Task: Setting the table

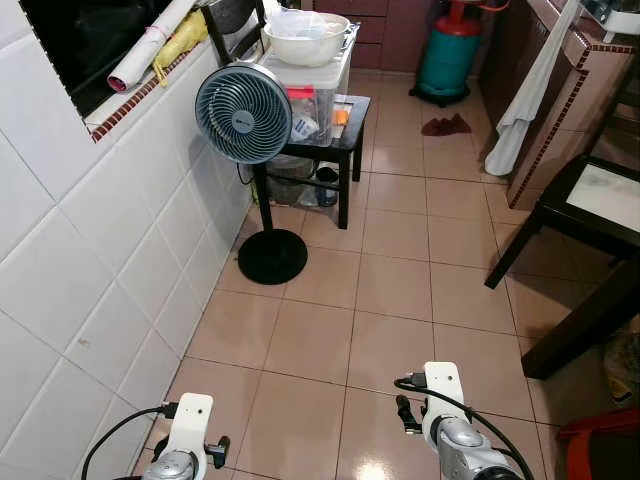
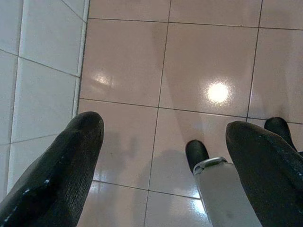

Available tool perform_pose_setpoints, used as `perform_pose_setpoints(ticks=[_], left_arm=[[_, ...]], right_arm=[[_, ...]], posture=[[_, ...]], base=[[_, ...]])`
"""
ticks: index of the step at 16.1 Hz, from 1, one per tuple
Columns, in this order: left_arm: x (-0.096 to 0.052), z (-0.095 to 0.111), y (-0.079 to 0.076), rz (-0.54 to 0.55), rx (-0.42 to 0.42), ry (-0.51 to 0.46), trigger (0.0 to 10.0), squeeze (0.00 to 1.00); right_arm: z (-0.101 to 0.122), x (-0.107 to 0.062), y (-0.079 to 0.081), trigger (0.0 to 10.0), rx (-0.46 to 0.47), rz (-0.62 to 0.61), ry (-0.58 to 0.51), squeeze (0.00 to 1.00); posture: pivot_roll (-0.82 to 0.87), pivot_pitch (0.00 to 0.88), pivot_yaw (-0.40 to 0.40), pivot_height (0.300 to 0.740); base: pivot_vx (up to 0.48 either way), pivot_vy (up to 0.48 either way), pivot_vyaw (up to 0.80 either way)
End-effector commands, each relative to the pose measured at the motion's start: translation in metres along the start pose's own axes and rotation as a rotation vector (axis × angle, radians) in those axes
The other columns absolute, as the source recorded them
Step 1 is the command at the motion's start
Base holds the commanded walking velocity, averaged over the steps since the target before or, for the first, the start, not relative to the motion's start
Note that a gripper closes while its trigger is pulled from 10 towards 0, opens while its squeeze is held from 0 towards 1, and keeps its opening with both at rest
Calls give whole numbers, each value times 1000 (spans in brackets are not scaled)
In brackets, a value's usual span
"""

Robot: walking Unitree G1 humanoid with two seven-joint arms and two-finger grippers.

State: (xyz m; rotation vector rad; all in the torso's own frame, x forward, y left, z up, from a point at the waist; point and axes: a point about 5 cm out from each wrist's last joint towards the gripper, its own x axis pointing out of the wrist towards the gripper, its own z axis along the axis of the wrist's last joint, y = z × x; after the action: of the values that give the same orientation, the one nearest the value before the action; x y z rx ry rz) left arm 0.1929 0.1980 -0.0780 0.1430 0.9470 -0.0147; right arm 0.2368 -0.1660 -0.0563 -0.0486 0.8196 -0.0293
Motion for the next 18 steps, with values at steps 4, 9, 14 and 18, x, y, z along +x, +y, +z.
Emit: perform_pose_setpoints(ticks=[4,9,14,18], left_arm=[[0,-5,-5,-17,20,24,10000,0],[-2,-8,5,-8,27,32,10000,0],[-4,-11,20,9,33,38,10000,0],[1,1,-20,-37,46,18,10000,0]], right_arm=[[0,0,-2,10000,9,-8,0,0],[-5,-1,-7,10000,12,-15,17,0],[-13,-3,-9,10000,15,-15,39,0],[-17,-3,-8,10000,17,-15,50,0]], posture=[[-64,12,51,740],[-63,14,55,740],[-63,11,57,740],[-63,10,57,740]], base=[[0,0,-486],[96,0,-564],[48,0,-768],[60,0,-698]])
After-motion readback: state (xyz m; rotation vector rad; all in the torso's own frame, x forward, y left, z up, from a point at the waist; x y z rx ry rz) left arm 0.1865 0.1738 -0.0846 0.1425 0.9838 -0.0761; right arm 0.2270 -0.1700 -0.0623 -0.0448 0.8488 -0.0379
